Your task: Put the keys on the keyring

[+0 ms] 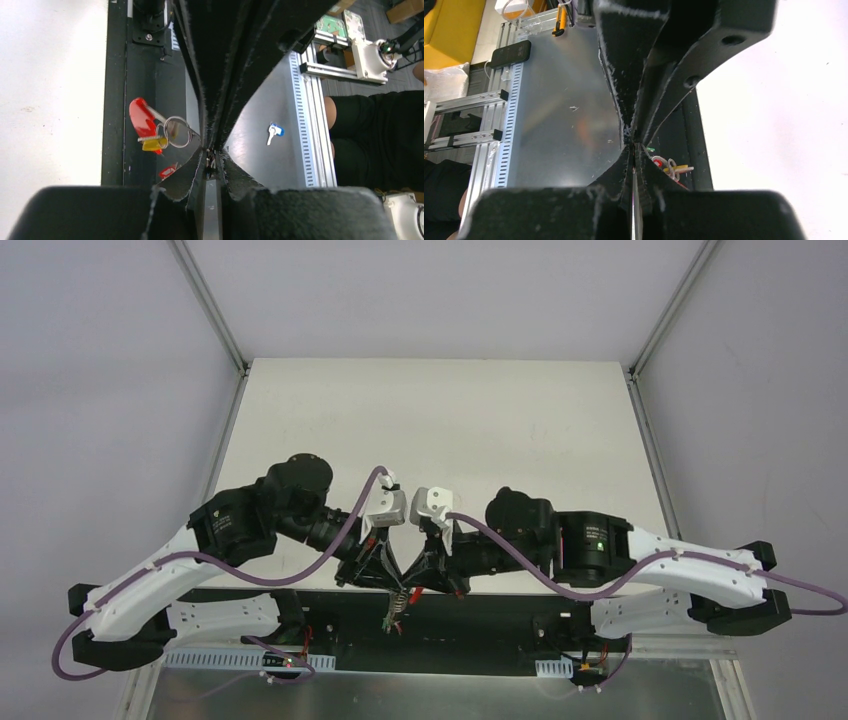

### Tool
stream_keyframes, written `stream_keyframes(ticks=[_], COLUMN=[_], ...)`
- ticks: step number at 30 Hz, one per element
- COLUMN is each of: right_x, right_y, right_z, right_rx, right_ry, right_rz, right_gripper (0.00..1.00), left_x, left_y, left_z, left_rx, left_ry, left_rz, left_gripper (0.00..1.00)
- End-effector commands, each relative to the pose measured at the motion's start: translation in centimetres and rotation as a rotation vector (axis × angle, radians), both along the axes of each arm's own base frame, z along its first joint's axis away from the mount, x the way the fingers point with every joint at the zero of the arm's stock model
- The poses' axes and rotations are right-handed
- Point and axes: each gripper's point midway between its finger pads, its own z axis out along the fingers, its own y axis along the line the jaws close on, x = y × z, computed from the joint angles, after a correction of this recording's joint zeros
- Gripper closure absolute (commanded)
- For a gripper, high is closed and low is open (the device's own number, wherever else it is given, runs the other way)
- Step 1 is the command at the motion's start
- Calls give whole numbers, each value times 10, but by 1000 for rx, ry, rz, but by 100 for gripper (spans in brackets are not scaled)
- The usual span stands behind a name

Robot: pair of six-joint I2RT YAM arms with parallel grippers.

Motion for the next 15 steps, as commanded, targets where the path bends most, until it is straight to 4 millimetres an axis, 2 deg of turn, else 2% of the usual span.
stream_keyframes(ticks=[1,3,6,10,15], right_x=[3,6,4,1,3], right_y=[5,3,-1,-5,-9], right_z=[33,41,55,71,100], right_rx=[148,171,219,292,453], right_ry=[-62,-113,-187,-274,-366], right_rz=[-92,-148,-197,-248,-309], right_gripper=[100,100,100,100,100], left_x=[5,6,7,9,5], left_y=[0,5,13,23,31], left_z=[44,54,67,87,106], left_rx=[-155,-195,-258,-345,-425], left_ry=[-107,-138,-186,-238,-268], left_rz=[24,41,70,118,132], left_gripper=[84,71,64,58,56])
